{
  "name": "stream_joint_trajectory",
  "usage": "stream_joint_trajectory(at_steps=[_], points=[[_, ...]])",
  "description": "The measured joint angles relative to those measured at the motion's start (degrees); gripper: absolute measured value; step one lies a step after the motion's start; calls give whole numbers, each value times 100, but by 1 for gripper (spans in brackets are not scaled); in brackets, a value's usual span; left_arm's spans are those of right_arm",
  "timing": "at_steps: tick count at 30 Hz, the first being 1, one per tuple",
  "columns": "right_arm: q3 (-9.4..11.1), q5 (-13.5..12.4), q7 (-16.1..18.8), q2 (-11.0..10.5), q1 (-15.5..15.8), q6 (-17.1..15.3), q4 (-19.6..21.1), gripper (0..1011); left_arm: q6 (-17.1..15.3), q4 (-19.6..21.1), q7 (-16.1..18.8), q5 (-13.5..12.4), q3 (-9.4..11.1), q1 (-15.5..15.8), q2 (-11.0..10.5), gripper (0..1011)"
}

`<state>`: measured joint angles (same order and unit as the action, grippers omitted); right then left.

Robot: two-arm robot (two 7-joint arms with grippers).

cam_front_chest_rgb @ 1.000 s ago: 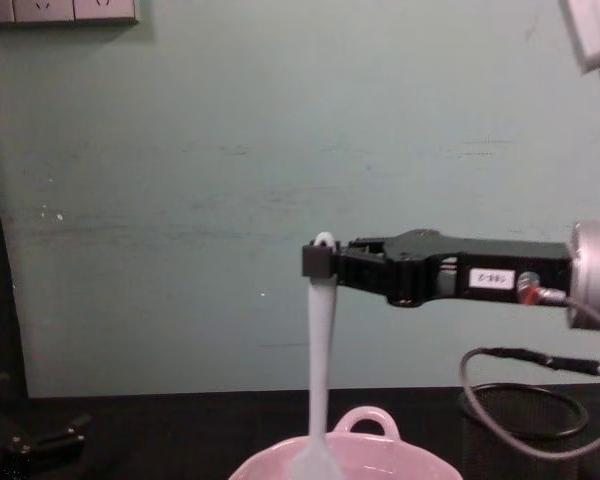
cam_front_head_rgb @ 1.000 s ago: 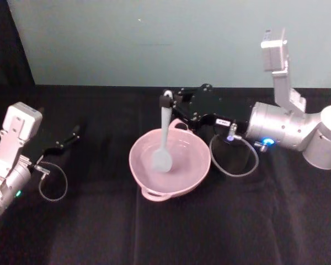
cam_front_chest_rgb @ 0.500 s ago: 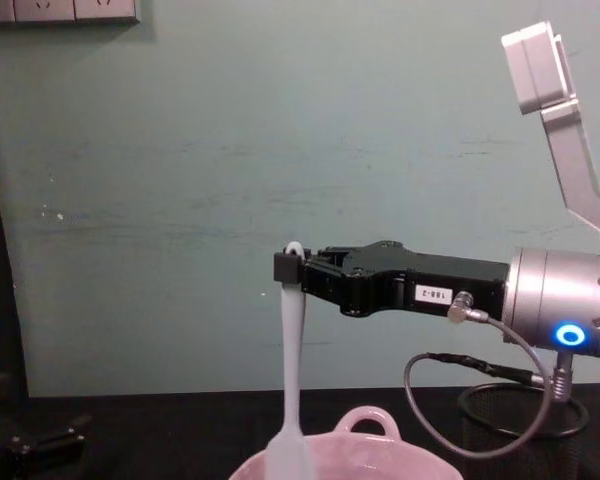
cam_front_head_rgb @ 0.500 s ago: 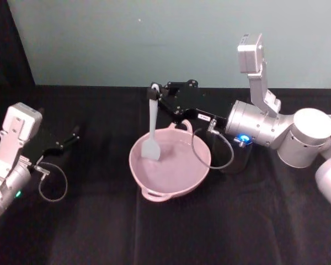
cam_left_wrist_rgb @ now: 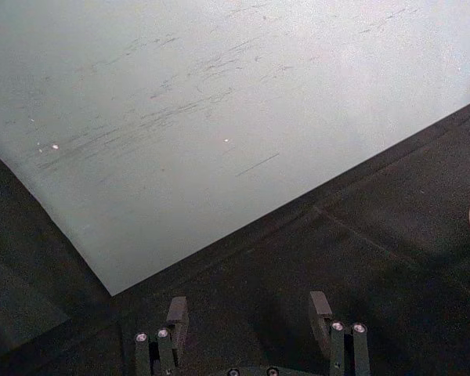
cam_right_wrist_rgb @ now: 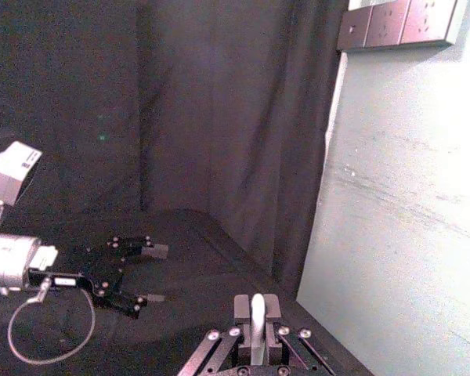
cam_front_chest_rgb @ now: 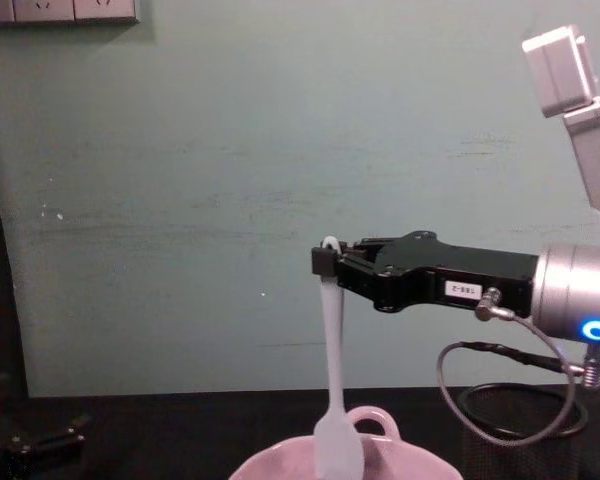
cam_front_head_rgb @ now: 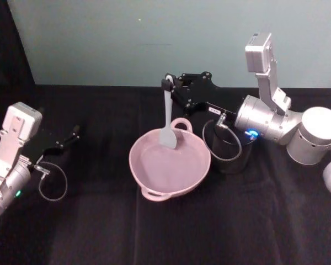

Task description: Use the one hand to pick up the spoon and stir the clear water in the bowl.

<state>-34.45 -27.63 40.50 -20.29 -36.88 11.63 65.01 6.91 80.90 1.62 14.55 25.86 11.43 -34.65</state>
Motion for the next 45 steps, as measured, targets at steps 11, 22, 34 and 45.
stream_joint_trajectory(at_steps=[11,22,34,45], points=[[147,60,183,-448,374,-280,737,108,0,0,0,0,0,1,0,1011],[184,-285,377,-584,714,-523,1276,108,0,0,0,0,0,0,0,1011],[-38,-192,345,-56,399,-354,656,108,0,0,0,0,0,0,0,1011],[-5,56,150,321,67,-100,-23,108,0,0,0,0,0,0,0,1011]])
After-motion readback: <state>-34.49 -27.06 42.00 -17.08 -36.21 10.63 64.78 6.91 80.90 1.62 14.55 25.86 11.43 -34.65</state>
